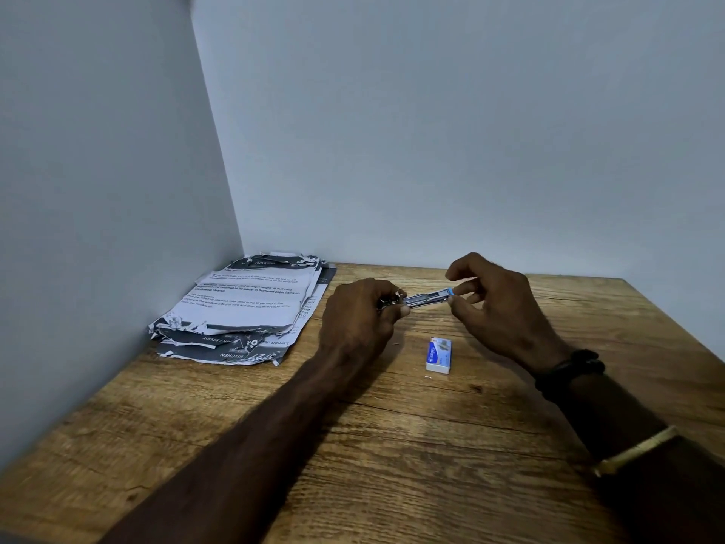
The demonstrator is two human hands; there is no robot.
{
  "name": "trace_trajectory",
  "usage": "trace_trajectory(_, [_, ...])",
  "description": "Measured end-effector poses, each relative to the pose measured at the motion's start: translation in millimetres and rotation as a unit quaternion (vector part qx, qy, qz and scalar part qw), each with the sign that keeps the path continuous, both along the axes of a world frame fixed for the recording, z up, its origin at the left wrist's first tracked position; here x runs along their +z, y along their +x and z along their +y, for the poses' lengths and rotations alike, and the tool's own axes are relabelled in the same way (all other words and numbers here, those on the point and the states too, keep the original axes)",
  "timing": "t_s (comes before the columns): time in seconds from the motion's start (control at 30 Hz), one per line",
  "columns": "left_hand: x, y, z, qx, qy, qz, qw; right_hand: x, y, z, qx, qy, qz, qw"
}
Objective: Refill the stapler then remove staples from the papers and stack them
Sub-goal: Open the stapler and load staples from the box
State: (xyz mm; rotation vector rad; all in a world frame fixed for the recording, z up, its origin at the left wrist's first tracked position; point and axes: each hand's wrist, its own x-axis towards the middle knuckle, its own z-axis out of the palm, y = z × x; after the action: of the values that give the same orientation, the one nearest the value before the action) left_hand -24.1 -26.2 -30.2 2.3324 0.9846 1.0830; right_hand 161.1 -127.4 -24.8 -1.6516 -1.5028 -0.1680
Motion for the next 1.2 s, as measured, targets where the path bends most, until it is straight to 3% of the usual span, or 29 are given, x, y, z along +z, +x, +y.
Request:
trace_trajectory(0.33, [-1, 1, 0, -0.033, 0.028, 0.029, 0.999, 0, 1, 0, 0.037, 0.002, 0.026, 0.999])
trace_trajectory(0.53, [0, -2, -4, -0.052, 0.017, -0.05, 0.997, -1, 3, 2, 0.047, 0.003, 0.022, 0.999])
trace_trajectory(0.9, [0, 0, -2, -0.07, 0.002, 0.003, 0.998, -1, 1, 2, 0.039, 0.011, 0.033, 0.999])
trace_trajectory(1.2, [4, -3, 8, -0.128, -0.207, -0.043, 0.969, -4, -9, 4, 0.051, 0.008, 0.083, 0.995])
